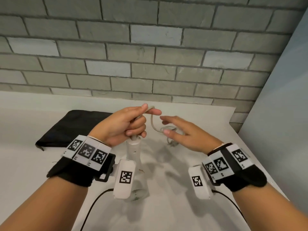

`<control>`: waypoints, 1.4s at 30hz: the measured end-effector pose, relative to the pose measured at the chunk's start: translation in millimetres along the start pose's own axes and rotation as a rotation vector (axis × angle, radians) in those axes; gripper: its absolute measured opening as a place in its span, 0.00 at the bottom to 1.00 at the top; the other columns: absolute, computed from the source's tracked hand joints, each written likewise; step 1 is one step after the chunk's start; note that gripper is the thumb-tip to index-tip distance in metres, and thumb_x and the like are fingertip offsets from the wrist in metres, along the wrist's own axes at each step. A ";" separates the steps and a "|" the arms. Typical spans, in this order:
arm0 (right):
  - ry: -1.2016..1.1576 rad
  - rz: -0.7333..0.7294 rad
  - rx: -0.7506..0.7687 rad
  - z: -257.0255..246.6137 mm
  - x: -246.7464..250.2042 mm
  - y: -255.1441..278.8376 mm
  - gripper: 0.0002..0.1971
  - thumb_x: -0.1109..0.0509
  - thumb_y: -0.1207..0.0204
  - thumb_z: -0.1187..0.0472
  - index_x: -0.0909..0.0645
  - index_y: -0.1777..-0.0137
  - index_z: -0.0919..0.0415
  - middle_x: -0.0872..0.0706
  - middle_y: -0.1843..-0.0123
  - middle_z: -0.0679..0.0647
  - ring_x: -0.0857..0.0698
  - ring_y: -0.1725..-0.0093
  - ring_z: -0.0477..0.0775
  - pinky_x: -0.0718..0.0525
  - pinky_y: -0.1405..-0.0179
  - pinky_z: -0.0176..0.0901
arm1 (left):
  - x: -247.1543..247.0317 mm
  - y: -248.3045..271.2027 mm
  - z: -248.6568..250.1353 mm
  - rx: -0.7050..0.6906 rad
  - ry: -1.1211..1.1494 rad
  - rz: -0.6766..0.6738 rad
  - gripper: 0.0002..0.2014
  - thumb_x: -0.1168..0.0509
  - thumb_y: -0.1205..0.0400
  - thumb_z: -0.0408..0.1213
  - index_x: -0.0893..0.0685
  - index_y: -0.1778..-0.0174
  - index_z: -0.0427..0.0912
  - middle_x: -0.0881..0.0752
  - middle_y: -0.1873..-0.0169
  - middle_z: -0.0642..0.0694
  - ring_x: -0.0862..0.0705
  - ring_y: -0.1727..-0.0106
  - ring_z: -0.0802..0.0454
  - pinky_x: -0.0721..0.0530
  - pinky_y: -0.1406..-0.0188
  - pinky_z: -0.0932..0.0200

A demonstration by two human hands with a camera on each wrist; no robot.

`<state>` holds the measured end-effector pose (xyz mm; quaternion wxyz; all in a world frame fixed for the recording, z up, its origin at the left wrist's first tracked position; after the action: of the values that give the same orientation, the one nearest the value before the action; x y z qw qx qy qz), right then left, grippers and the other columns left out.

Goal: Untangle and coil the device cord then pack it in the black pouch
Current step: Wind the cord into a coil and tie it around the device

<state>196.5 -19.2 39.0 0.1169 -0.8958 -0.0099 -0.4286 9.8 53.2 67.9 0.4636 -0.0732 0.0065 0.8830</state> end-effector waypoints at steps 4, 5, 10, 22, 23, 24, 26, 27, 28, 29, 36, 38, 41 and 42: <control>0.250 -0.022 -0.046 18.3 -25.7 -8.4 0.17 0.43 0.18 0.55 0.23 0.33 0.55 0.14 0.41 0.57 0.17 0.41 0.57 0.24 0.37 0.50 | -1.3 1.1 2.0 -0.067 0.088 -0.008 0.13 0.47 0.21 0.42 0.19 0.54 0.40 0.26 0.82 0.53 0.31 0.82 0.58 0.20 0.71 0.64; 0.195 -0.081 -0.084 22.1 -30.6 -6.6 0.15 0.40 0.19 0.55 0.19 0.38 0.56 0.11 0.47 0.56 0.15 0.47 0.55 0.22 0.42 0.46 | -1.2 1.8 2.8 -0.075 0.121 -0.021 0.12 0.47 0.21 0.40 0.20 0.56 0.40 0.22 0.78 0.52 0.28 0.81 0.58 0.20 0.71 0.64; 0.031 -0.054 -0.157 21.7 -29.8 -6.9 0.09 0.32 0.25 0.58 0.15 0.60 0.64 0.16 0.71 0.52 0.18 0.70 0.50 0.20 0.61 0.43 | -2.2 6.5 1.1 -0.105 0.220 -0.116 0.11 0.47 0.21 0.38 0.20 0.61 0.41 0.16 0.73 0.50 0.25 0.80 0.58 0.22 0.73 0.65; 0.018 0.777 0.009 4.3 -8.9 -13.5 0.13 0.33 0.24 0.53 0.28 0.65 0.58 0.19 0.72 0.54 0.17 0.70 0.56 0.21 0.71 0.47 | -28.7 10.6 6.1 -0.203 0.265 -0.242 0.11 0.40 0.23 0.48 0.19 0.63 0.44 0.25 0.86 0.57 0.29 0.84 0.61 0.27 0.76 0.66; 0.085 0.688 -0.002 8.8 -19.5 -11.4 0.14 0.33 0.25 0.52 0.28 0.64 0.60 0.20 0.72 0.55 0.20 0.71 0.58 0.22 0.70 0.50 | -30.2 10.8 7.4 -0.211 0.271 -0.228 0.13 0.42 0.22 0.47 0.19 0.64 0.45 0.24 0.85 0.56 0.28 0.83 0.60 0.25 0.75 0.66; 0.119 0.583 -0.012 11.3 -29.6 -10.3 0.14 0.34 0.24 0.51 0.27 0.63 0.61 0.20 0.71 0.55 0.21 0.70 0.59 0.21 0.68 0.51 | -31.0 10.5 7.8 -0.218 0.282 -0.210 0.14 0.45 0.21 0.47 0.18 0.64 0.45 0.21 0.82 0.55 0.26 0.81 0.58 0.23 0.75 0.66; 0.046 0.356 -0.038 10.2 -45.5 -8.2 0.12 0.39 0.21 0.52 0.25 0.54 0.63 0.17 0.66 0.57 0.17 0.69 0.60 0.18 0.63 0.53 | -30.9 8.8 5.5 -0.241 0.332 -0.190 0.15 0.43 0.22 0.47 0.15 0.55 0.43 0.13 0.71 0.51 0.19 0.74 0.56 0.19 0.70 0.64; -0.026 0.245 -0.060 6.7 -51.1 -6.7 0.11 0.42 0.19 0.54 0.27 0.52 0.62 0.17 0.66 0.57 0.17 0.70 0.59 0.17 0.61 0.53 | -30.5 7.6 3.3 -0.249 0.358 -0.173 0.17 0.43 0.22 0.47 0.15 0.48 0.43 0.11 0.64 0.50 0.17 0.69 0.56 0.17 0.67 0.64; -0.064 0.162 -0.064 3.4 -56.4 -5.4 0.10 0.45 0.18 0.55 0.28 0.53 0.61 0.18 0.69 0.54 0.18 0.74 0.57 0.17 0.63 0.51 | -29.8 6.3 0.4 -0.252 0.382 -0.147 0.19 0.45 0.22 0.47 0.16 0.43 0.43 0.10 0.58 0.49 0.15 0.66 0.56 0.16 0.65 0.63; -0.065 0.118 -0.039 -0.4 -60.0 -3.8 0.09 0.47 0.17 0.55 0.31 0.55 0.58 0.21 0.72 0.51 0.21 0.76 0.54 0.19 0.64 0.52 | -29.2 5.4 -2.7 -0.255 0.407 -0.113 0.20 0.47 0.21 0.47 0.18 0.39 0.43 0.10 0.54 0.49 0.14 0.63 0.56 0.15 0.63 0.63; 0.217 -0.015 0.103 -12.9 -63.5 7.8 0.20 0.54 0.18 0.46 0.30 0.45 0.61 0.19 0.64 0.57 0.21 0.66 0.62 0.25 0.67 0.51 | -20.7 0.3 -14.2 -0.358 0.021 0.129 0.17 0.48 0.19 0.45 0.14 0.45 0.51 0.30 0.26 0.63 0.27 0.27 0.59 0.24 0.29 0.55; 0.284 0.009 0.153 -16.9 -58.1 13.5 0.26 0.58 0.23 0.40 0.28 0.49 0.60 0.25 0.70 0.53 0.26 0.70 0.58 0.32 0.73 0.49 | -18.9 0.3 -13.4 -0.385 -0.157 0.185 0.19 0.48 0.19 0.46 0.12 0.61 0.52 0.32 0.26 0.68 0.32 0.25 0.66 0.36 0.22 0.52; 0.317 0.067 0.187 -19.6 -46.1 20.7 0.30 0.63 0.29 0.36 0.27 0.58 0.60 0.24 0.74 0.53 0.24 0.71 0.59 0.35 0.75 0.46 | -14.3 -0.9 -14.1 -0.399 -0.324 0.226 0.19 0.49 0.18 0.50 0.18 0.67 0.50 0.24 0.29 0.63 0.29 0.27 0.65 0.41 0.19 0.47; 0.310 0.085 0.193 -22.1 -41.9 22.4 0.30 0.62 0.28 0.37 0.27 0.60 0.60 0.23 0.74 0.53 0.22 0.71 0.59 0.33 0.74 0.48 | -12.8 -1.4 -14.6 -0.400 -0.330 0.213 0.16 0.48 0.19 0.51 0.19 0.63 0.49 0.21 0.31 0.58 0.26 0.28 0.62 0.39 0.20 0.47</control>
<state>155.7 -42.4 15.6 0.2203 -0.8033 0.0052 -0.5532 19.9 42.4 55.3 0.3392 -0.0176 -0.2359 0.9105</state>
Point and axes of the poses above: each hand's wrist, its own y-axis away from the middle knuckle, its own x-axis out of the back of the hand, z = x × y, the point moved 1 cm from there along -y, towards the middle knuckle
